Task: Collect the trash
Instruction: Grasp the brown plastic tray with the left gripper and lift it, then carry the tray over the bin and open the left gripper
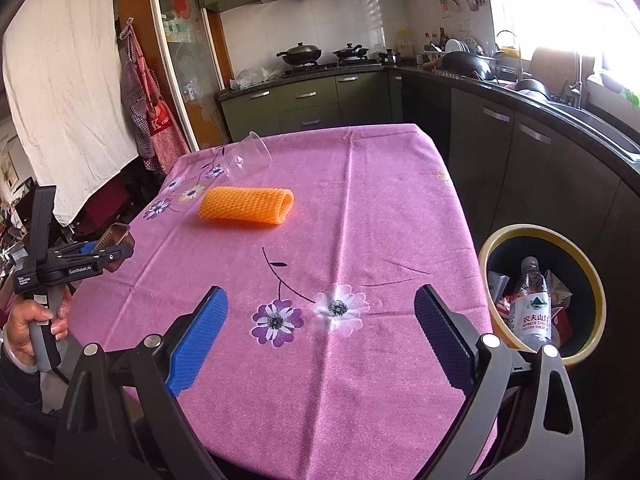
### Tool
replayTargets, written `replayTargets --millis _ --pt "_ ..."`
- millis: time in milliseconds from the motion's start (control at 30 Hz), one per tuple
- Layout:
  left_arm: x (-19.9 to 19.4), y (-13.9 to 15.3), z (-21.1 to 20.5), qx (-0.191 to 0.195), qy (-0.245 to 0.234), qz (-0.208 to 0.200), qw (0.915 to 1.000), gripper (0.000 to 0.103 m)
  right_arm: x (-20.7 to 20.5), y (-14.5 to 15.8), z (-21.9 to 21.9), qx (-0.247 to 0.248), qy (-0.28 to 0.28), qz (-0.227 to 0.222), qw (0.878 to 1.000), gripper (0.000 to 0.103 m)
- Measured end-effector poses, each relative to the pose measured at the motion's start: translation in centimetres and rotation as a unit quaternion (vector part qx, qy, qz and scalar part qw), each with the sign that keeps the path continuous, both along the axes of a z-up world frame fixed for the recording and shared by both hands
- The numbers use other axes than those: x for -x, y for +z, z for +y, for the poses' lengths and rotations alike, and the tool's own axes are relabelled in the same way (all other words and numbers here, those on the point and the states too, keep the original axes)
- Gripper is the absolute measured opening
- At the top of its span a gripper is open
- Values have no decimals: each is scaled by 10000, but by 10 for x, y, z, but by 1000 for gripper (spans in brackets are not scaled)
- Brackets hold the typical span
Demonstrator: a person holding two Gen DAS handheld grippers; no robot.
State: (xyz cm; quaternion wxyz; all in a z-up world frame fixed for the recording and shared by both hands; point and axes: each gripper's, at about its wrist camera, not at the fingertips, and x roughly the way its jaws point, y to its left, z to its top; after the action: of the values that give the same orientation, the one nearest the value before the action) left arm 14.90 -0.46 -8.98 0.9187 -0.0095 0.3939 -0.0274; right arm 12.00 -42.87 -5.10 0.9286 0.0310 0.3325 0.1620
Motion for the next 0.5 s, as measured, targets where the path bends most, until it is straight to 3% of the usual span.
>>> replayTargets --millis 133,267,367,500 --pt "-9 20 -34 34 -539 -141 9984 66 9 7 -27 153 -388 -123 9991 93" --pt "-28 37 -87 146 -1271 -226 9915 66 23 13 -76 134 -1048 -220 9942 93" --pt "-45 44 -139 219 -1908 -213 9812 66 38 16 -114 103 -1566 -283 9872 93" --pt "-67 45 -218 283 -2756 -103 9608 66 57 13 -159 -42 -2078 -287 9777 93"
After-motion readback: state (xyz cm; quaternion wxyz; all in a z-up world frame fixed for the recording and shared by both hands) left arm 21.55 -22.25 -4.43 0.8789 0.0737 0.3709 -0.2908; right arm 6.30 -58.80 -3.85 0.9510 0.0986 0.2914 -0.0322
